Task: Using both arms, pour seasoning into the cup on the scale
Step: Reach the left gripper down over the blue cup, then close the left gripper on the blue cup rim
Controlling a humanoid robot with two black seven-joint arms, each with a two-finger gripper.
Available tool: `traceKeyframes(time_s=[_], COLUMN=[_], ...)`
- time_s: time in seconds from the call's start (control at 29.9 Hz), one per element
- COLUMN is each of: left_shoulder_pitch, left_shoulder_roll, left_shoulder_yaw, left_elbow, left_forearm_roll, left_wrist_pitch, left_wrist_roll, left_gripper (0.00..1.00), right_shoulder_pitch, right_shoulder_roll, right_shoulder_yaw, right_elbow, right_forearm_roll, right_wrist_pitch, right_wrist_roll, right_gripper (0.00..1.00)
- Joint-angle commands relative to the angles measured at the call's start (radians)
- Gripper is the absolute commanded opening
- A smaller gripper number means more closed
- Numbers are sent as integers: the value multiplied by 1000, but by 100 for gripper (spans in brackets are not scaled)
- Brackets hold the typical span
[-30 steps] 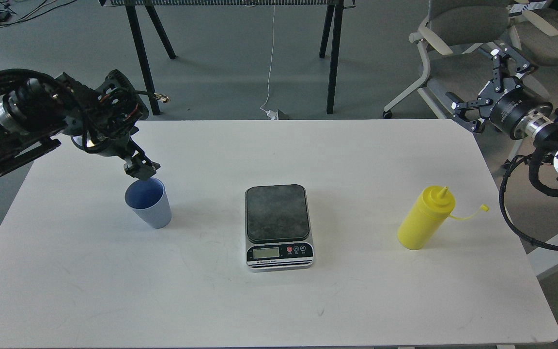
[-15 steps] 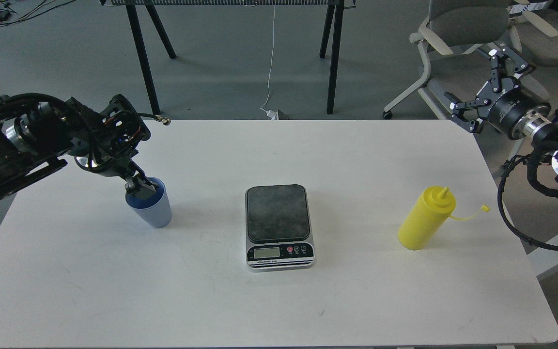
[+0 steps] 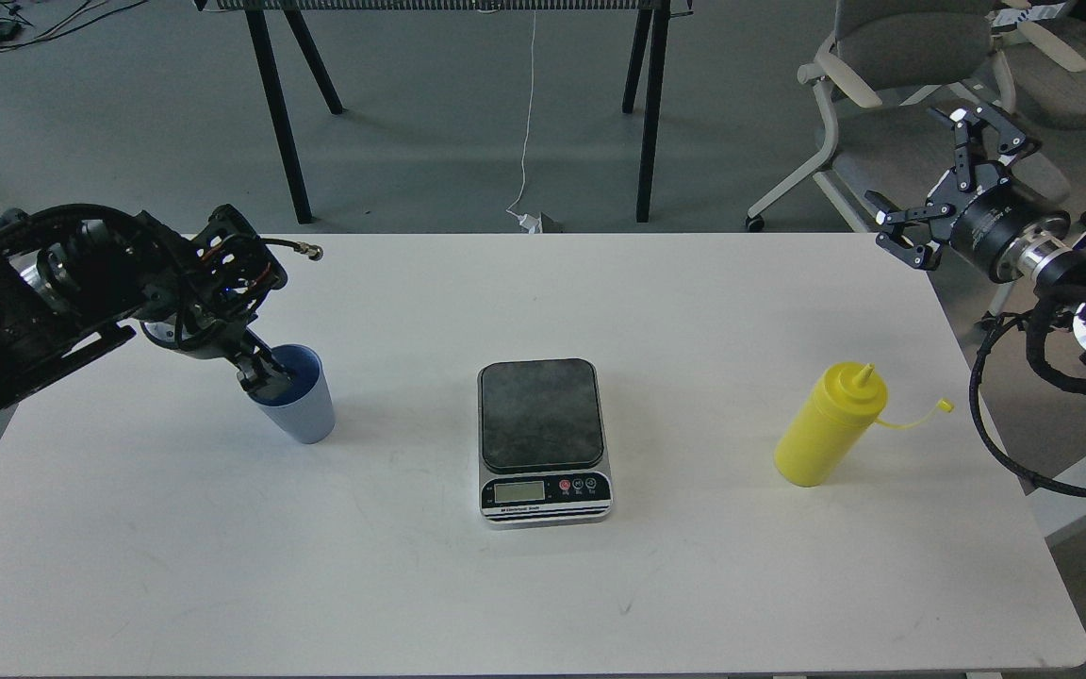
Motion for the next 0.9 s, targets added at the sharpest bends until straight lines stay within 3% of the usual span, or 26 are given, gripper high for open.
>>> traceKeyframes(time_s=[0.0,0.2,0.87], left_shoulder_pitch=[11,13,13], left_shoulder_roll=[-4,-4,-15], left_shoulder_yaw=[1,-1,12], left_elbow=[7,7,7], left_forearm_roll=[0,-2,-171], left_wrist_pitch=[0,0,0], left_wrist_roll=[0,0,0], left_gripper=[88,85,43], right_shoulder_pitch=[-3,-4,-33], right_shoulder_roll=[-1,-2,-10], right_shoulder_yaw=[1,4,10], right_elbow=[0,-3,-3], right_forearm_roll=[0,0,0], right_wrist_pitch=[0,0,0], right_wrist_roll=[0,0,2], right_gripper=[99,99,99])
